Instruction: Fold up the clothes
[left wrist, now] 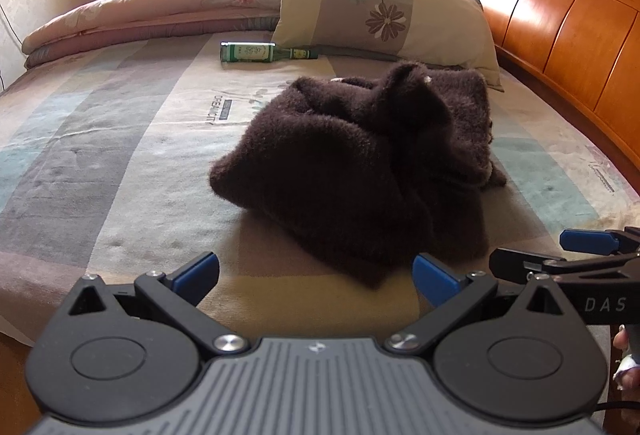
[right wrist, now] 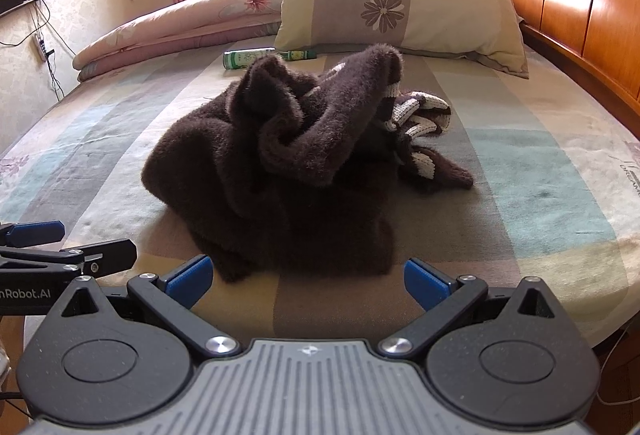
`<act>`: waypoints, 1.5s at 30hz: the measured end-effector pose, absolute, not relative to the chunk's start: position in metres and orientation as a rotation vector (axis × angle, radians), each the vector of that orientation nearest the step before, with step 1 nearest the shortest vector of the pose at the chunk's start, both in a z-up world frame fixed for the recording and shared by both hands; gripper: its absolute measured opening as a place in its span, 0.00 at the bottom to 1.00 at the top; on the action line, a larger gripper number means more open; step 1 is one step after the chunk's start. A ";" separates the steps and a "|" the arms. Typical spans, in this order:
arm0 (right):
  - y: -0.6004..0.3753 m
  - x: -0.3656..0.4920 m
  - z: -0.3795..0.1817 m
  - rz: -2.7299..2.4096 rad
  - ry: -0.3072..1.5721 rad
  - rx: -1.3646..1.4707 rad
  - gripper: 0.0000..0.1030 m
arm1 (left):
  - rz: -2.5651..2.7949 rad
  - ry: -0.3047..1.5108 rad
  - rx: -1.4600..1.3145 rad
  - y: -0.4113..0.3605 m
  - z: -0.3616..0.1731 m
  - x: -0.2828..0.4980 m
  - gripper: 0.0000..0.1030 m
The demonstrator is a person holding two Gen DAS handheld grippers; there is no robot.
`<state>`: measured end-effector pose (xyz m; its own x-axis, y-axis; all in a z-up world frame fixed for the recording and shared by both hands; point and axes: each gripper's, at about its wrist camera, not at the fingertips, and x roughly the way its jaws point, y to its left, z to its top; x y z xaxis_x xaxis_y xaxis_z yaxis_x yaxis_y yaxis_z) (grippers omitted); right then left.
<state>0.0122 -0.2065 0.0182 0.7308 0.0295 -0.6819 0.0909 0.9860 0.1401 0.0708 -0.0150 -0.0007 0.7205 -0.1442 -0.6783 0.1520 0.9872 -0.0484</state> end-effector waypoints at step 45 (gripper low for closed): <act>-0.253 0.074 -0.002 0.382 0.739 0.170 1.00 | -0.372 0.707 0.045 -0.002 -0.015 0.166 0.99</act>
